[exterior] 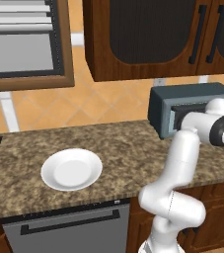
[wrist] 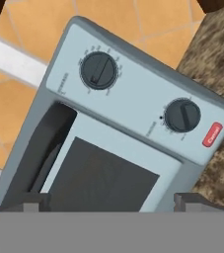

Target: Pick up the kebab skewer and baguette bread, and place them inside the toaster oven. Close the toaster oven door and start by setting the timer.

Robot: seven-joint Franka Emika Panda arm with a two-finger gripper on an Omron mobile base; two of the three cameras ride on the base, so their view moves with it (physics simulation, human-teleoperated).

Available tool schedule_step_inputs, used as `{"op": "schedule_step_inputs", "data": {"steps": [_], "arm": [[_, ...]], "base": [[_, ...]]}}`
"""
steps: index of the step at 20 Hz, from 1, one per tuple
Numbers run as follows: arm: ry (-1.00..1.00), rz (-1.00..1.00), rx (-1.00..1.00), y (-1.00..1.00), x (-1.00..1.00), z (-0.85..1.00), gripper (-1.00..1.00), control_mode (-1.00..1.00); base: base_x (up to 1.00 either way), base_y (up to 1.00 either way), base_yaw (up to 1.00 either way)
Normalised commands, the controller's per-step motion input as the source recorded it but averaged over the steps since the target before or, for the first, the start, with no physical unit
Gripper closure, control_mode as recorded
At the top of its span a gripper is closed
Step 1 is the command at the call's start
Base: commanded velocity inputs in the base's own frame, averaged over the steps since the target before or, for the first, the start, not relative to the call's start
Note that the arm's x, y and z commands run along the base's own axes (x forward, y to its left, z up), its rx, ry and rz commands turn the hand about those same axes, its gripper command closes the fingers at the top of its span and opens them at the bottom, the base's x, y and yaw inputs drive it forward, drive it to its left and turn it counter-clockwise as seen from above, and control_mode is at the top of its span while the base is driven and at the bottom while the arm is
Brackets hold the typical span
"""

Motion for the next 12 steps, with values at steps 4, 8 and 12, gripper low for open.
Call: {"op": "schedule_step_inputs", "data": {"steps": [4,8,12], "arm": [[0.00,0.00,0.00,-0.14,0.15,-0.07,-1.00,-1.00],[-0.01,0.00,0.00,-0.11,0.00,-0.12,-1.00,-1.00],[-0.01,0.00,0.00,-0.08,0.00,-0.20,-1.00,-1.00]], "base": [[0.00,0.00,0.00],[0.00,0.00,0.00],[0.00,0.00,0.00]]}}
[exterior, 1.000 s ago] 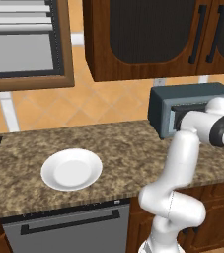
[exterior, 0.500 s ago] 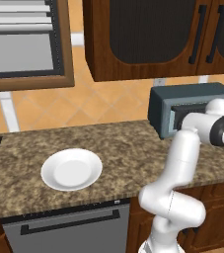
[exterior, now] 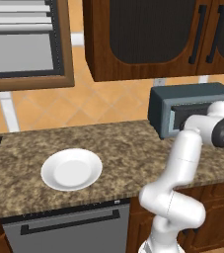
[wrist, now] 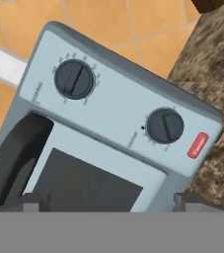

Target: Pick up the kebab skewer and baguette bread, and place them inside the toaster oven. Close the toaster oven door and start by setting the timer.

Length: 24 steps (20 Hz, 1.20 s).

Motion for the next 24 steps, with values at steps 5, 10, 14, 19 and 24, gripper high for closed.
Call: {"op": "schedule_step_inputs", "data": {"steps": [5,10,14,19,24], "arm": [[0.00,0.00,0.00,-0.09,0.10,-0.11,-1.00,-1.00],[0.00,0.00,0.00,-0.30,0.06,-0.02,-1.00,-1.00],[0.00,0.00,0.00,-0.20,0.12,-0.07,-1.00,-1.00],[0.00,0.00,0.00,0.00,0.27,-0.21,-1.00,-1.00],[0.00,0.00,0.00,0.00,0.33,-0.17,-1.00,-1.00]], "base": [[0.00,0.00,0.00],[0.00,0.00,0.00],[0.00,0.00,0.00],[0.00,0.00,0.00],[0.00,0.00,0.00]]}}
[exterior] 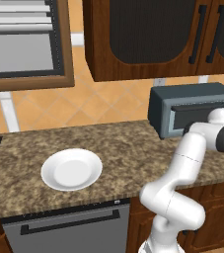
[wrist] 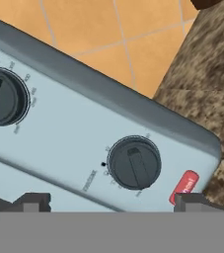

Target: Pick up the kebab skewer and baguette bread, and place them inside the toaster oven. Close the toaster oven door and start by setting the timer.

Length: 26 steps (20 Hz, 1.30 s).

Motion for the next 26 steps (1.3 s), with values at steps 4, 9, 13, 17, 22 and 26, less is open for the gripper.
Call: {"op": "schedule_step_inputs", "data": {"steps": [4,9,13,17,22,26], "arm": [[-0.01,0.00,0.00,-0.02,0.23,-0.06,-1.00,-1.00],[-0.02,0.00,0.00,-0.14,0.07,-0.01,-1.00,-1.00],[-0.02,0.00,0.00,-0.24,0.01,-0.01,-1.00,-1.00],[-0.01,0.00,0.00,-0.07,0.09,-0.12,-1.00,-1.00],[0.00,0.00,0.00,0.00,0.18,-0.10,-1.00,-1.00],[0.00,0.00,0.00,-0.02,0.23,-0.05,-1.00,-1.00]], "base": [[0.00,0.00,0.00],[0.00,0.00,0.00],[0.00,0.00,0.00],[0.00,0.00,0.00],[0.00,0.00,0.00],[0.00,0.00,0.00]]}}
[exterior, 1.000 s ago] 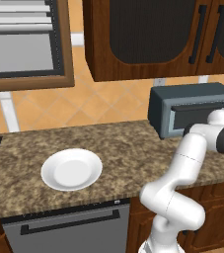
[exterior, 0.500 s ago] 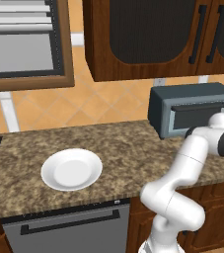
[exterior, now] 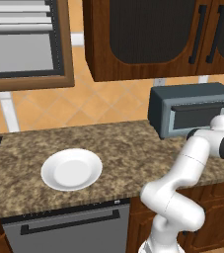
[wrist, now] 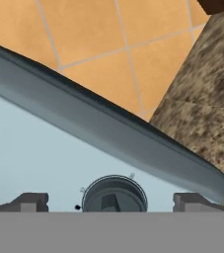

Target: Pick up the kebab skewer and baguette bread, and place them inside the toaster oven. Close the toaster oven door and start by setting the timer.

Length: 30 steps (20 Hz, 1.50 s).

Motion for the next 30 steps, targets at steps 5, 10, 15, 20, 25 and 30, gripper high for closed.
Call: {"op": "schedule_step_inputs", "data": {"steps": [5,10,15,20,25,30], "arm": [[0.00,0.00,-0.01,0.00,0.21,-0.14,-1.00,-1.00],[0.00,0.00,-0.02,0.01,0.35,-0.12,-1.00,-1.00],[0.00,0.00,-0.01,0.06,0.40,-0.12,1.00,-1.00],[0.00,0.00,0.00,0.19,0.35,-0.01,1.00,-1.00],[0.00,0.00,0.00,0.21,0.19,0.00,1.00,-1.00],[0.00,0.00,0.00,0.21,0.16,0.00,1.00,-1.00]], "base": [[0.00,0.00,0.00],[0.00,0.00,0.00],[0.00,0.00,0.00],[0.00,0.00,0.00],[0.00,0.00,0.00],[0.00,0.00,0.00]]}}
